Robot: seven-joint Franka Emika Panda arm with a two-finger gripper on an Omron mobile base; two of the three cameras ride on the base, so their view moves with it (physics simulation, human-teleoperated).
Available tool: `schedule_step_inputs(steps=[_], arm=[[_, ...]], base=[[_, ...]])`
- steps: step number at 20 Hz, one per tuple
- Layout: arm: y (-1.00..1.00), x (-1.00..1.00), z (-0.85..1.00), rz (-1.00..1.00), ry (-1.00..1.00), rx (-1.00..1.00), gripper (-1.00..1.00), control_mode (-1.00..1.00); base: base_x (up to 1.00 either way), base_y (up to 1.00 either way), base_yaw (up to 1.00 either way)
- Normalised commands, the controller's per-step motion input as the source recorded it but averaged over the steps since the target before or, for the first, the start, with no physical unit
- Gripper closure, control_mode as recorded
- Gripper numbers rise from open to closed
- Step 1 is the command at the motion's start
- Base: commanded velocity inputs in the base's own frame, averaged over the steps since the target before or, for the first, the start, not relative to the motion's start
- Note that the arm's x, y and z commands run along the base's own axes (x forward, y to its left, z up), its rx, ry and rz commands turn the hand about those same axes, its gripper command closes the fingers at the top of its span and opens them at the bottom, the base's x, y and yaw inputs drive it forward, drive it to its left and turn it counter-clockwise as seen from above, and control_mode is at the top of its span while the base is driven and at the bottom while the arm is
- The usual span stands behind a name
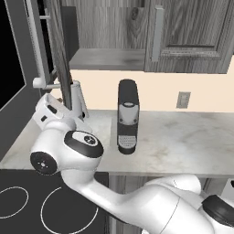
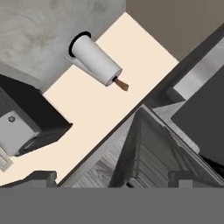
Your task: Close all open cabinet doors.
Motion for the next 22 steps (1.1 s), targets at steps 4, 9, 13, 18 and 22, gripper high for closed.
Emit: schedule_step_inputs(steps=[4, 9, 13, 18, 22], arm=[[-0.31, 0.05, 0.02, -0.16, 0.0, 0.0, -1.0, -1.0], [-0.43, 0.0, 0.01, -0.15, 0.0, 0.0, -1.0, -1.0], [-0.57, -0.01, 0.0, -0.1, 0.0, 0.0, -1.0, -1.0], [-0.65, 0.0, 0.0, -0.06, -0.01, 0.0, -1.0, -1.0], [-0.71, 0.02, 0.04, -0.04, -0.02, 0.0, -1.0, -1.0]], base=[[0.0, 0.0, 0.0], [0.0, 0.0, 0.0], [0.0, 0.0, 0.0], [0.0, 0.0, 0.0], [0.0, 0.0, 0.0]])
